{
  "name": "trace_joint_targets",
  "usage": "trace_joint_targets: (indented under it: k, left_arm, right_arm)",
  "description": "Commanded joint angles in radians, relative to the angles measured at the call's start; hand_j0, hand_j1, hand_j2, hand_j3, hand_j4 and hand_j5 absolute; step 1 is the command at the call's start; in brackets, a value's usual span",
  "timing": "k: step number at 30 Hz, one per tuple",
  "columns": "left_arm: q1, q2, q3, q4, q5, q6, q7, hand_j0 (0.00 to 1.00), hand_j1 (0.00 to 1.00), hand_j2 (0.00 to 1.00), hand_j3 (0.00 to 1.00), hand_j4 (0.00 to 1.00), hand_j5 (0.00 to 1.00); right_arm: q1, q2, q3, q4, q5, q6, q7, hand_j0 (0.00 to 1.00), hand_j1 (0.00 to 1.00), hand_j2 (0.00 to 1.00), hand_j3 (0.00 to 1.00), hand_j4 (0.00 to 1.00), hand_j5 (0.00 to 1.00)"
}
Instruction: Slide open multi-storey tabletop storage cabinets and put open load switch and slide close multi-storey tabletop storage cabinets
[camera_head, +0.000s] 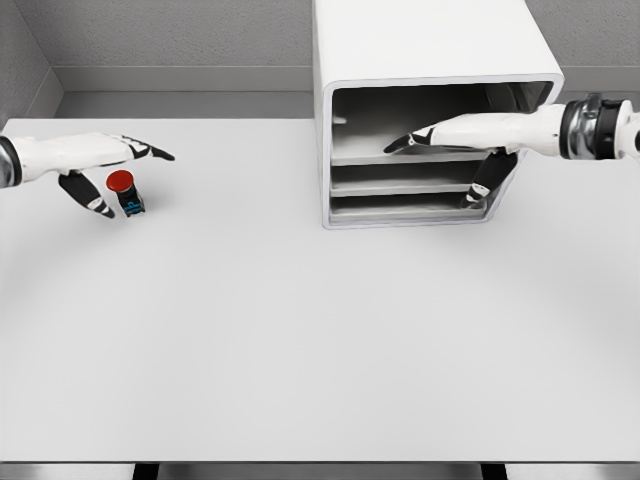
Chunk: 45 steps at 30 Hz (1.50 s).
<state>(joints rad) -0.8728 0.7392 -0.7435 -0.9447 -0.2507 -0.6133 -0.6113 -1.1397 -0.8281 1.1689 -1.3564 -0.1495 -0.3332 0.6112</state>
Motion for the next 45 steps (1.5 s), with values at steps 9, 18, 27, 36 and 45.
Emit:
trace_joint_targets:
  k: [9, 18, 27, 36, 45]
  left_arm:
    - [-0.008, -0.041, 0.004, 0.056, -0.071, 0.002, 0.000, 1.00, 1.00, 1.00, 1.00, 1.00, 1.00]
    - [-0.017, -0.047, 0.010, 0.083, -0.087, 0.002, 0.000, 1.00, 1.00, 1.00, 1.00, 1.00, 1.00]
    - [-0.015, -0.050, 0.004, 0.106, -0.088, 0.002, 0.000, 0.83, 0.83, 0.83, 0.83, 0.83, 0.83]
    - [-0.015, -0.047, 0.006, 0.113, -0.102, 0.002, 0.000, 0.60, 0.60, 0.60, 0.60, 0.60, 0.60]
    - [-0.014, -0.046, 0.013, 0.109, -0.099, 0.002, 0.000, 0.51, 0.51, 0.51, 0.51, 0.51, 0.51]
  right_arm:
    - [0.003, 0.011, 0.011, -0.018, 0.042, -0.027, 0.000, 1.00, 1.00, 1.00, 1.00, 1.00, 1.00]
    - [0.000, 0.004, 0.011, -0.056, 0.042, -0.096, 0.000, 1.00, 1.00, 1.00, 1.00, 1.00, 1.00]
    - [0.000, -0.026, 0.009, -0.147, 0.041, -0.115, 0.000, 1.00, 1.00, 1.00, 1.00, 1.00, 1.00]
    - [0.012, -0.108, 0.009, -0.204, 0.033, -0.217, 0.000, 1.00, 1.00, 1.00, 1.00, 1.00, 1.00]
    - [0.029, -0.157, 0.009, -0.270, 0.031, -0.278, 0.000, 1.00, 1.00, 1.00, 1.00, 1.00, 1.00]
